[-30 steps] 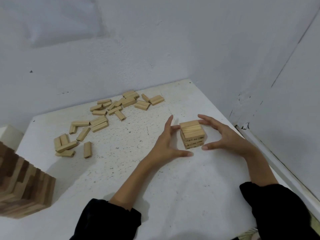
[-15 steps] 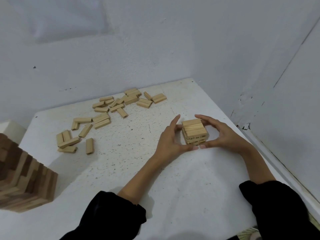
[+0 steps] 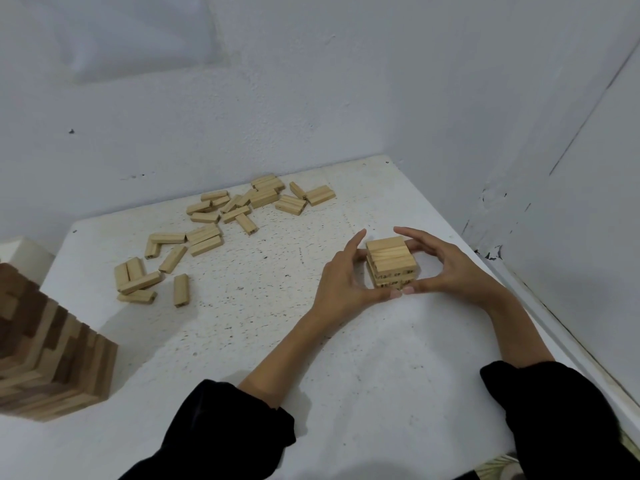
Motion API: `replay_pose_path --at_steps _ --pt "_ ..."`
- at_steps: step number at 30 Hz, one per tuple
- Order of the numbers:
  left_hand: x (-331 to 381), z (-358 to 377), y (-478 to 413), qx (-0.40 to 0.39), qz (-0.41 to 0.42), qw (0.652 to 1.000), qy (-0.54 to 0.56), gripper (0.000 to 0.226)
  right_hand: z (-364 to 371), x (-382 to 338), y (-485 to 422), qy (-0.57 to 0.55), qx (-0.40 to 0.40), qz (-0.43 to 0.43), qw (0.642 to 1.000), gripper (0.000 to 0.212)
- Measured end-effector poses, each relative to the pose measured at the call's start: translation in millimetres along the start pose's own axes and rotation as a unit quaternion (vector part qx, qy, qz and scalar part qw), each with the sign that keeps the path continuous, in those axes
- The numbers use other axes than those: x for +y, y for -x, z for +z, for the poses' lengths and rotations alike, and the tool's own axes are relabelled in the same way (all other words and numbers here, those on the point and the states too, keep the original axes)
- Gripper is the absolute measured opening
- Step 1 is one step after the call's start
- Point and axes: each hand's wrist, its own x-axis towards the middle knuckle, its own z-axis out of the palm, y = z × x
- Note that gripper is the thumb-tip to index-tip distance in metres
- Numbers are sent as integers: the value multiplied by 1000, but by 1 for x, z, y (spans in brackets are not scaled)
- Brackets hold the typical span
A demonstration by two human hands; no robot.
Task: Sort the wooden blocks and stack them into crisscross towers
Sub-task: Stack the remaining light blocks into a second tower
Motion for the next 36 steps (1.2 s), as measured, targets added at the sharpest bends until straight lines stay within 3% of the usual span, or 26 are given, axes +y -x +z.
replay_pose_path --at_steps 21,23,28,36 --pt "3 -1 2 10 4 1000 11 102 1 -4 2 -1 8 11 1000 82" --pt "4 -3 3 14 7 1000 9 97 0 -6 2 -6 11 13 1000 78" --pt "10 -7 4 21 31 999 33 60 1 -11 3 -6 9 13 1000 64" --pt "6 -3 3 25 42 999 3 63 2 -15 4 -9 12 16 1000 61"
